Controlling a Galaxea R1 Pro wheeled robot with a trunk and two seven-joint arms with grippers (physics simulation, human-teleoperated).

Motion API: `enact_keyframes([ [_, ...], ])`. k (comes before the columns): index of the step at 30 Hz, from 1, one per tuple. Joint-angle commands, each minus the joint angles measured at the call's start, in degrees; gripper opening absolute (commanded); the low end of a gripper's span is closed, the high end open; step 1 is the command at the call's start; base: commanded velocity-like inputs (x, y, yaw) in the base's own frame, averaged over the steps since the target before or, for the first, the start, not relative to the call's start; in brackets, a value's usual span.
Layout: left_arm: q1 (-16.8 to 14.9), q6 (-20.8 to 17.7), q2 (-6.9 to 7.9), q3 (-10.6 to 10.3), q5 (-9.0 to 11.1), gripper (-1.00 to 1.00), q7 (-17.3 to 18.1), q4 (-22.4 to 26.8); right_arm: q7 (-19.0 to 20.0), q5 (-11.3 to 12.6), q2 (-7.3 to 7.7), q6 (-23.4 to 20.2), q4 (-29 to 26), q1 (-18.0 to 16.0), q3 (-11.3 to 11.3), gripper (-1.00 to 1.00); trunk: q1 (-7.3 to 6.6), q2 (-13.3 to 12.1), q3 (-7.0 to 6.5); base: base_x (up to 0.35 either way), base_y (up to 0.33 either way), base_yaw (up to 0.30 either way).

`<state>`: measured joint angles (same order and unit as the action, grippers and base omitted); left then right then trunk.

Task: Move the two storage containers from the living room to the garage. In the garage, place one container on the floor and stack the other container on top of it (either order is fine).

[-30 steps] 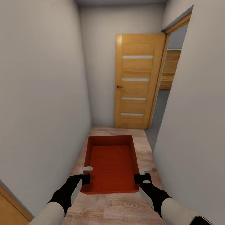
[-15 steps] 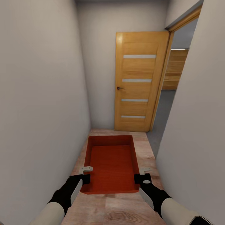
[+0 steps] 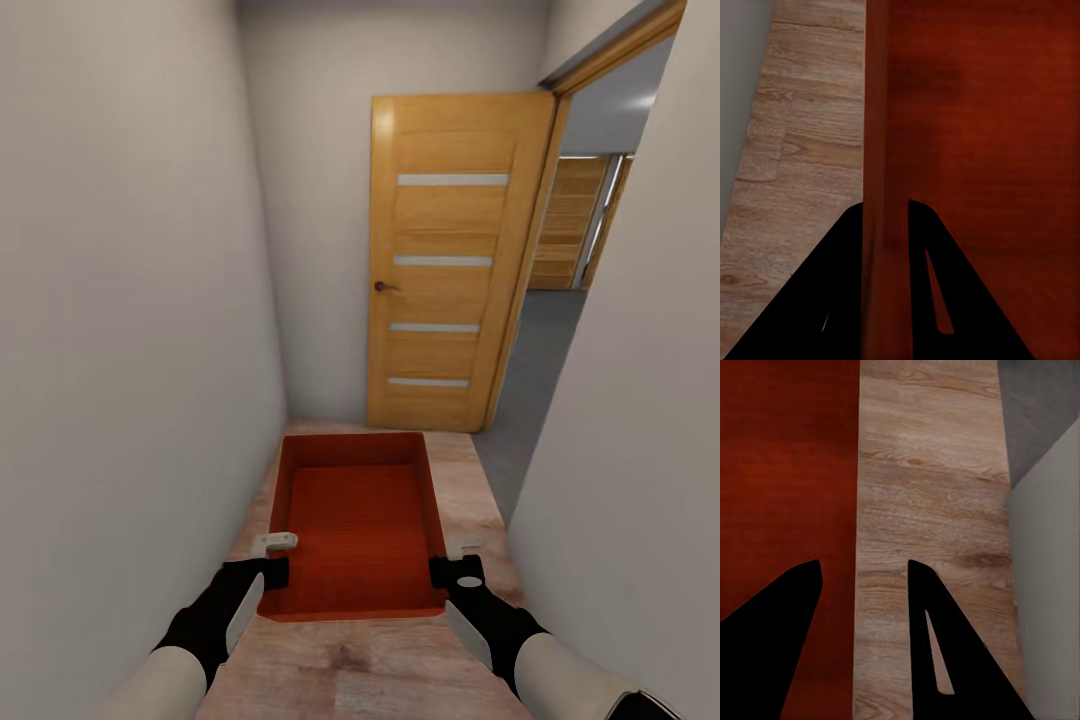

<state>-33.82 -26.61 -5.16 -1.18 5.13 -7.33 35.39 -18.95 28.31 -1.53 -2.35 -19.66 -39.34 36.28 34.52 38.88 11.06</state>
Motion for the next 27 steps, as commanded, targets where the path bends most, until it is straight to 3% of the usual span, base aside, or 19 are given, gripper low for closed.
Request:
enact_keyframes([
  [1,-0.05,-0.46,-0.03,1.45,-1.71,-1.0,-1.55,0.29,-0.47,0.7,-1.1,-0.28,-0.2,-0.03,-0.25,-1.0,0.05,0.08,0.09,0.323,0.0,0.0],
  [27,-0.07,-0.46,-0.03,1.45,-1.78,-1.0,-1.55,0.29,-0.47,0.7,-1.1,-0.28,-0.2,-0.03,-0.25,-1.0,0.05,0.08,0.09,0.323,0.0,0.0],
])
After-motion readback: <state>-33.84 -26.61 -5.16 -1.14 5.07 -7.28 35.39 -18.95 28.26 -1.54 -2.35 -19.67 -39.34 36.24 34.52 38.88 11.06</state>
